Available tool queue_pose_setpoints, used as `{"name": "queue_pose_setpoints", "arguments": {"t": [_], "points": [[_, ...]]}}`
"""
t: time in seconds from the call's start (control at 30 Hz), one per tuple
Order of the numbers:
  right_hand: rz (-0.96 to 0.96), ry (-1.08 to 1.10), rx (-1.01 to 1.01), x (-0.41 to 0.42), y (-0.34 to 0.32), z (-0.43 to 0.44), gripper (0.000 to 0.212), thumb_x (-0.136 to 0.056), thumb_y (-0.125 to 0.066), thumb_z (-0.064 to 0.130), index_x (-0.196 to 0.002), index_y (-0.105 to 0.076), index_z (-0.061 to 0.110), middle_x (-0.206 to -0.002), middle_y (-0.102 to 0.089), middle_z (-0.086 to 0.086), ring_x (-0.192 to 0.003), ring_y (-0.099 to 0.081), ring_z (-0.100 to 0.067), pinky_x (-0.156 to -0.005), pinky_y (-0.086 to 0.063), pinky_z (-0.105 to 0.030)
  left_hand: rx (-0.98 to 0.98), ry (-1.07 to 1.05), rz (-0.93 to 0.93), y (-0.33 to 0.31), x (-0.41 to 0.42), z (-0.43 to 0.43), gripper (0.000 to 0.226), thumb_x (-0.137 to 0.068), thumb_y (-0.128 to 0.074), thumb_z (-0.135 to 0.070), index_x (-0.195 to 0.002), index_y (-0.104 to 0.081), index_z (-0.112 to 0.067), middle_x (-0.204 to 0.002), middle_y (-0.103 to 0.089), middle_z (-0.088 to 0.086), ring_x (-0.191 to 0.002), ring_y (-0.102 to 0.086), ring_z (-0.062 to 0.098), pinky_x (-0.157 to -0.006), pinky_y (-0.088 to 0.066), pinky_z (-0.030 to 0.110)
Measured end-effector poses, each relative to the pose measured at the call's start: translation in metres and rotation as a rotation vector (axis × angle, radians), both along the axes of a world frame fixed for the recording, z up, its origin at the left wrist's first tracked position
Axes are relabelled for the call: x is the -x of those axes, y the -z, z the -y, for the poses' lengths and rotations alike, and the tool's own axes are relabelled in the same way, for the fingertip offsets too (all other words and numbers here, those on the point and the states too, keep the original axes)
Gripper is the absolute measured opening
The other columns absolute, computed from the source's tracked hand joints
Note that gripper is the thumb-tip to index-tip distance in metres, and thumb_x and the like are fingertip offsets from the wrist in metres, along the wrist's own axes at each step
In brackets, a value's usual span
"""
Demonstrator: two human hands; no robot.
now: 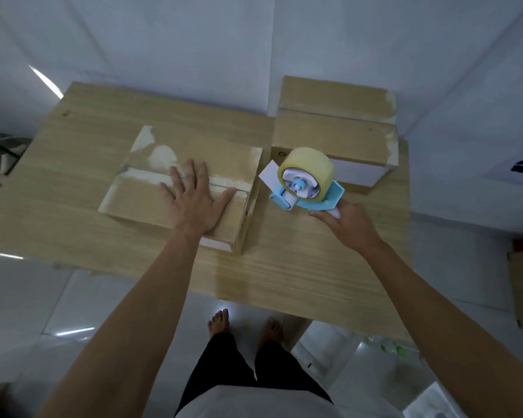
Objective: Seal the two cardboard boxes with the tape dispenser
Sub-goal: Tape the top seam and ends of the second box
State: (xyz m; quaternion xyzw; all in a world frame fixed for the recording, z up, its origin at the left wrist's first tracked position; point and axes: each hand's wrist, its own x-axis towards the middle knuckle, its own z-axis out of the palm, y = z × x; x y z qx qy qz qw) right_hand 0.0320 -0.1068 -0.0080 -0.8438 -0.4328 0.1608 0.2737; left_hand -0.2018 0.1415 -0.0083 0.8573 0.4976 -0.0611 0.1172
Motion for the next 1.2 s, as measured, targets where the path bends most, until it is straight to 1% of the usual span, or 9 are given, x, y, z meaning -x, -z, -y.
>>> {"name": "queue_pose_setpoints", "arguments": {"t": [0.13, 0.27, 0.37, 0.47, 0.57, 0.67, 0.8, 0.9, 1.2], "points": [[-0.104, 0.050, -0.050, 0.013, -0.029, -0.014, 0.026, -0.094, -0.066, 0.047, -0.082, -0.068, 0.025, -0.065, -0.067, 0.007, -0.068, -0.064, -0.003, -0.065, -0.044, -0.030, -0.003, -0.115, 0.063, -0.015, 0.009, 0.004, 0.101, -0.081, -0.039, -0.087, -0.156, -0.027, -0.020, -0.167, -0.017, 0.010, -0.154, -0.008, 0.040, -0.118, -0.009, 0.065], [-0.147, 0.139, -0.109, 0.029, -0.059, -0.039, 0.038, -0.095, -0.065, 0.048, -0.062, -0.055, 0.030, -0.051, -0.058, 0.013, -0.054, -0.056, 0.002, -0.058, -0.040, -0.024, -0.042, 0.001, 0.546, -0.036, -0.005, -0.003, 0.032, -0.087, -0.067, -0.029, -0.114, -0.068, -0.013, -0.121, -0.064, 0.012, -0.117, -0.058, 0.032, -0.100, -0.043, 0.040], [-0.105, 0.180, -0.177, 0.044, -0.082, -0.060, 0.044, -0.094, -0.065, 0.049, -0.053, -0.051, 0.040, -0.052, -0.059, 0.029, -0.051, -0.056, 0.000, -0.063, -0.046, -0.028, 0.553, -0.221, 0.772, -0.062, -0.037, -0.011, 0.016, -0.094, -0.058, -0.019, -0.095, -0.071, -0.009, -0.088, -0.075, 0.009, -0.083, -0.071, 0.027, -0.087, -0.058, 0.039], [-0.067, 0.195, -0.233, 0.058, -0.101, -0.082, 0.050, -0.097, -0.063, 0.046, -0.048, -0.055, 0.044, -0.050, -0.058, 0.028, -0.049, -0.056, -0.006, -0.069, -0.052, -0.035, 1.385, -0.469, 0.800, -0.092, -0.058, -0.022, 0.043, -0.106, -0.042, -0.033, -0.102, -0.063, 0.004, -0.092, -0.072, 0.025, -0.074, -0.074, 0.034, -0.070, -0.063, 0.041], [-0.036, 0.222, -0.266, 0.071, -0.115, -0.102, 0.050, -0.098, -0.064, 0.042, -0.049, -0.058, 0.049, -0.048, -0.057, 0.030, -0.051, -0.060, 0.003, -0.067, -0.051, -0.034, 1.671, -0.413, 0.831, -0.104, -0.060, -0.045, 0.053, -0.107, -0.040, -0.035, -0.117, -0.061, 0.013, -0.100, -0.074, 0.029, -0.083, -0.076, 0.036, -0.069, -0.065, 0.039], [0.025, 0.290, -0.238, 0.085, -0.117, -0.116, 0.057, -0.097, -0.064, 0.042, -0.042, -0.053, 0.038, -0.043, -0.055, 0.024, -0.050, -0.060, 0.002, -0.071, -0.055, -0.040, 1.718, -0.365, 0.841, -0.111, -0.057, -0.079, 0.040, -0.106, -0.045, -0.021, -0.121, -0.062, 0.012, -0.101, -0.075, 0.027, -0.085, -0.077, 0.034, -0.074, -0.065, 0.039], [0.093, 0.326, -0.191, 0.105, -0.110, -0.133, 0.046, -0.098, -0.061, 0.046, -0.054, -0.056, 0.056, -0.040, -0.051, -0.006, -0.046, -0.060, -0.017, -0.065, -0.055, -0.045, 1.719, -0.269, 0.709, -0.121, -0.052, -0.119, 0.027, -0.102, -0.047, -0.004, -0.119, -0.063, 0.011, -0.110, -0.072, 0.028, -0.086, -0.077, 0.035, -0.081, -0.063, 0.038], [0.039, 0.363, -0.237, 0.125, -0.108, -0.141, 0.047, -0.099, -0.062, 0.040, -0.054, -0.057, 0.054, -0.041, -0.052, 0.003, -0.044, -0.056, -0.012, -0.059, -0.051, -0.042, 1.717, -0.230, 0.595, -0.122, -0.048, -0.132, 0.022, -0.101, -0.049, -0.001, -0.111, -0.066, 0.009, -0.099, -0.075, 0.025, -0.080, -0.078, 0.031, -0.077, -0.063, 0.036], [-0.246, 0.618, -0.297, 0.156, -0.091, -0.146, 0.056, -0.093, -0.065, 0.049, -0.057, -0.056, 0.007, -0.049, -0.059, -0.019, -0.041, -0.057, -0.023, -0.050, -0.048, -0.033, 1.706, -0.174, 0.474, -0.103, -0.056, -0.137, 0.013, -0.099, -0.055, 0.002, -0.099, -0.068, 0.006, -0.080, -0.077, 0.017, -0.068, -0.077, 0.022, -0.069, -0.064, 0.031]]}}
